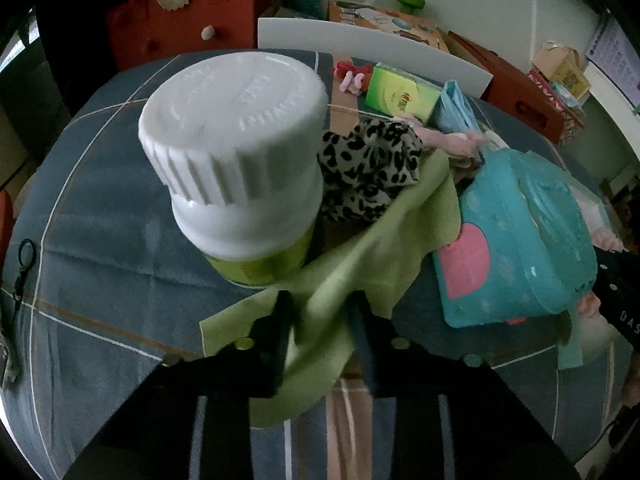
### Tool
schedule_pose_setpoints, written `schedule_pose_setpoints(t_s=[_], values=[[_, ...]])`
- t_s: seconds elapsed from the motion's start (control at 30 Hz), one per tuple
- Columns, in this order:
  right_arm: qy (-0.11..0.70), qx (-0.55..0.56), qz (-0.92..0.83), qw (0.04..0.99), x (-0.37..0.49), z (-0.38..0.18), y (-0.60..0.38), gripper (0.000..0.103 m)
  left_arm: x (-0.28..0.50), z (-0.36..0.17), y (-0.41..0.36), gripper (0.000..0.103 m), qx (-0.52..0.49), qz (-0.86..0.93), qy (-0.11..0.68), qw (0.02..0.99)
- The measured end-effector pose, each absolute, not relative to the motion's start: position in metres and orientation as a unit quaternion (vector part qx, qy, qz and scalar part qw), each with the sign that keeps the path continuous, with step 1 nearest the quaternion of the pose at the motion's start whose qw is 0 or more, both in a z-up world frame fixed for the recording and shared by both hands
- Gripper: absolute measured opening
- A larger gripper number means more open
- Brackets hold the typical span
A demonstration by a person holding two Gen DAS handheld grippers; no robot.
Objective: Organize soft objects
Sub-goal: 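Grasp the light-green cloth with the left tool while the right tool grasps the purple snack packet, then carry cloth and packet over the white tray while both tools open to drop them inside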
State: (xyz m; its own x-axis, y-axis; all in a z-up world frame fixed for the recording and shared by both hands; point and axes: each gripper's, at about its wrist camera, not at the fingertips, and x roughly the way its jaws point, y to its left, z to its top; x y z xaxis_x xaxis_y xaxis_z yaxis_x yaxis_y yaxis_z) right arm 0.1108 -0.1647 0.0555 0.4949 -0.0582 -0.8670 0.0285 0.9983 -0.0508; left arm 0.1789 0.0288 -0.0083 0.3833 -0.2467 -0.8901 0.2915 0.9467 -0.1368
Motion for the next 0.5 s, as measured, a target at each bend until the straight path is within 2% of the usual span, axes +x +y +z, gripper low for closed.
schedule_pose_setpoints(t_s=[0.13, 0.2, 0.5], values=[[0.499, -0.01, -0.024, 0.866, 0.108, 0.06, -0.165, 0.019, 0.175, -0.007, 0.032, 0.012, 0.014, -0.159, 0.536, 0.829], [0.496, -0.006, -0.023, 0.868, 0.105, 0.063, -0.165, 0.019, 0.171, -0.006, 0.034, 0.009, 0.006, -0.16, 0.537, 0.829], [0.477, 0.006, -0.015, 0.879, 0.082, 0.083, -0.16, 0.016, 0.149, 0.008, 0.044, 0.004, -0.011, -0.158, 0.529, 0.834]])
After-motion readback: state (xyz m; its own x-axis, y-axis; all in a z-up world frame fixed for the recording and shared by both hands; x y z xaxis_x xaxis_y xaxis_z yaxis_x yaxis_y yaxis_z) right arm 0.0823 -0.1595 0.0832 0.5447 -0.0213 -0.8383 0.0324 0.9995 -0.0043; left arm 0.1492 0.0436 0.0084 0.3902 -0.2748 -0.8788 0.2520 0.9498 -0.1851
